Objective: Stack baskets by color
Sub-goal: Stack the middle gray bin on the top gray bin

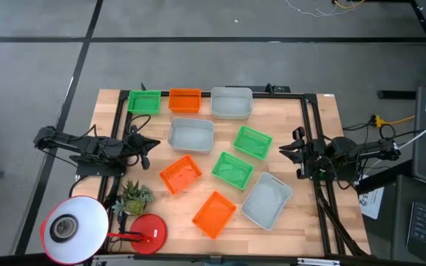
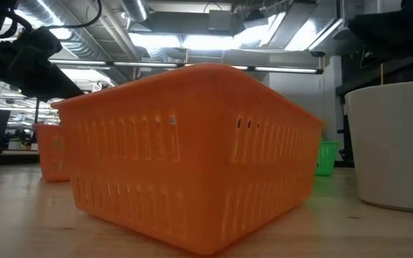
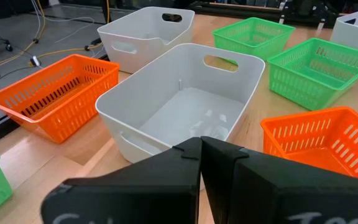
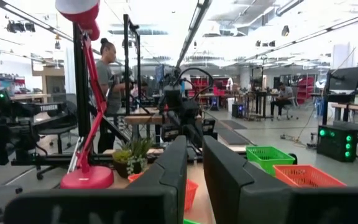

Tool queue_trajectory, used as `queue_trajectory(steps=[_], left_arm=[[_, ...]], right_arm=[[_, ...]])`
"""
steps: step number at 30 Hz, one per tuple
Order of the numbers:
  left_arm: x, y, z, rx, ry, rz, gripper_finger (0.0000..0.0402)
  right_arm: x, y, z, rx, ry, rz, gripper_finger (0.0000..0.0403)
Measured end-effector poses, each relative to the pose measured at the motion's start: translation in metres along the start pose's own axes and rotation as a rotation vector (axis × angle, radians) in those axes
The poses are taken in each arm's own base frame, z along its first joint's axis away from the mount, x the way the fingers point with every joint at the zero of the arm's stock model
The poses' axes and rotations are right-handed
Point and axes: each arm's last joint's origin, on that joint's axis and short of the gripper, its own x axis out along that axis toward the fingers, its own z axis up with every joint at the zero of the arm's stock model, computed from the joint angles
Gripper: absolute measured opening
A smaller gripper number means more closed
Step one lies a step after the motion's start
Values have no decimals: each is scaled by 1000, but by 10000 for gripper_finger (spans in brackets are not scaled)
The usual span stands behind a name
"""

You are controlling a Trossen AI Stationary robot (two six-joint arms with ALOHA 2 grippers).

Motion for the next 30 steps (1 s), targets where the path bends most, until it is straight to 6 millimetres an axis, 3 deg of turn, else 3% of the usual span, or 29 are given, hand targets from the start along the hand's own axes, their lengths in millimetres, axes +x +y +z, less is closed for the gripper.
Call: queue_trajectory(steps=[18,30], left_arm=[[0,0,0,0,0,0,0],[0,0,0,0,0,0,0]], right_arm=[[0,0,6,84,-58,0,53],[0,0,-5,65,49,-1,53]])
